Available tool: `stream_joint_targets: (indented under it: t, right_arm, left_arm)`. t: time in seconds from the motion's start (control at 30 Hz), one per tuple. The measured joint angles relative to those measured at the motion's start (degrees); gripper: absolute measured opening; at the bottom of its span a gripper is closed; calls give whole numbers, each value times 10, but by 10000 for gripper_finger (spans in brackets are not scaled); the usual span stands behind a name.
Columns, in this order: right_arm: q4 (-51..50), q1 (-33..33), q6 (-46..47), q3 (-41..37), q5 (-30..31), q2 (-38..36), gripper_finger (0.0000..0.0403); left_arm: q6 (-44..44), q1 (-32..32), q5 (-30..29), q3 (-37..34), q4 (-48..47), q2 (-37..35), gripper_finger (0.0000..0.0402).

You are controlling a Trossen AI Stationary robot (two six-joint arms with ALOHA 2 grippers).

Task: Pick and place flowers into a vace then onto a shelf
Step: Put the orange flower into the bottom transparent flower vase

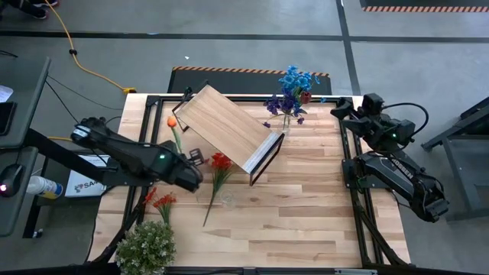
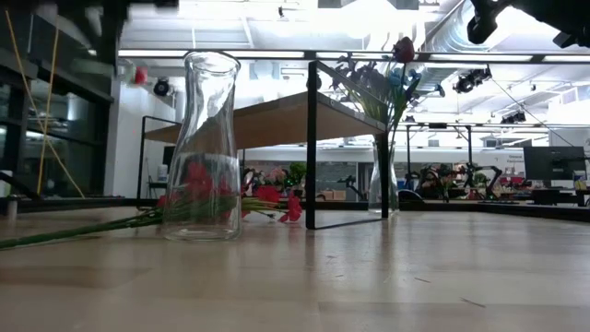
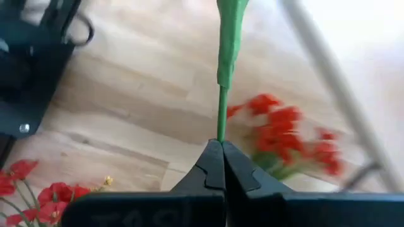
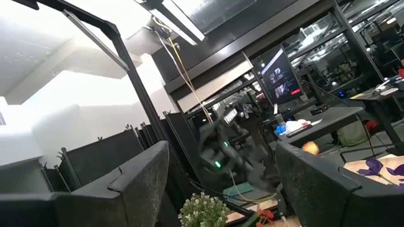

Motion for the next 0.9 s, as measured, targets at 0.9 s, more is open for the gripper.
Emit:
stream_joint_targets:
  t: [0.9]
  right_arm:
    - [-10,0,-1,0,-9,0,279]
  left_arm:
    - [481,-54,-387,199,214,136,19]
